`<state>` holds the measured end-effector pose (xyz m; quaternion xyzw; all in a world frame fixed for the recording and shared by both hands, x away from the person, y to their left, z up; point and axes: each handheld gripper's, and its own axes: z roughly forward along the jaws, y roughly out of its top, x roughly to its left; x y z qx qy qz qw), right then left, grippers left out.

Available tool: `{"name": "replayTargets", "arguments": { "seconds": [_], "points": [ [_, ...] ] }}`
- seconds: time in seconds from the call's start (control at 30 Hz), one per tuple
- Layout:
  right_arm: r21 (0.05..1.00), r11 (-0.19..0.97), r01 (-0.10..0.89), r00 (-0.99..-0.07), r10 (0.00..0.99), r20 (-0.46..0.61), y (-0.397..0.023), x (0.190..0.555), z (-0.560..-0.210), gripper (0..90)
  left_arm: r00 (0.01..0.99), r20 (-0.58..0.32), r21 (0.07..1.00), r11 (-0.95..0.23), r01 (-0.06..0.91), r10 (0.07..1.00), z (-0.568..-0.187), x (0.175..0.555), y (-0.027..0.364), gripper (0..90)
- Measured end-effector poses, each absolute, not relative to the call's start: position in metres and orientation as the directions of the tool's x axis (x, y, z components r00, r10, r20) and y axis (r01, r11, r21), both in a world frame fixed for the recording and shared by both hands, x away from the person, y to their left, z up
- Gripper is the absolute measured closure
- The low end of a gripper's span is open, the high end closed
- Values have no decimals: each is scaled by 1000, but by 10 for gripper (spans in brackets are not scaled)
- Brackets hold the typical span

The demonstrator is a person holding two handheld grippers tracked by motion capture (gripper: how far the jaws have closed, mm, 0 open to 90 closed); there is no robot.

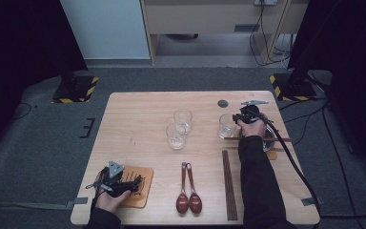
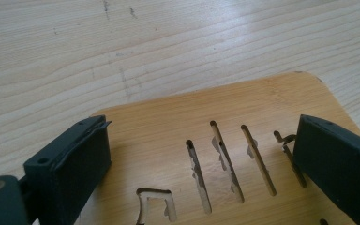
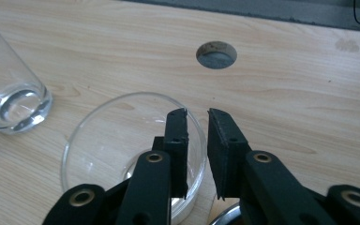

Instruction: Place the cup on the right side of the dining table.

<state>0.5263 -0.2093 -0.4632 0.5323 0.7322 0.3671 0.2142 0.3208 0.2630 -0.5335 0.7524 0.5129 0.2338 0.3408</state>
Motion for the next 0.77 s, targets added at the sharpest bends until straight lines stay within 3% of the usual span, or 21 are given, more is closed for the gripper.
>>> {"name": "replayTargets", "arguments": {
  "seconds": [0.1,0.17,0.47,0.77],
  "points": [
    [783,154,602,-346,935,82,-212,520,-455,725,364,3,753,-242,612,931,-534,321,263,34],
    [805,143,575,-352,932,86,-214,511,-446,634,364,3,753,-242,612,931,-534,321,263,34],
    [843,126,524,-381,919,100,-221,477,-429,405,364,3,753,-242,612,931,-534,321,263,33],
    [868,115,483,-421,900,115,-239,428,-430,292,364,3,753,-242,612,932,-533,321,263,33]
  ]
}}
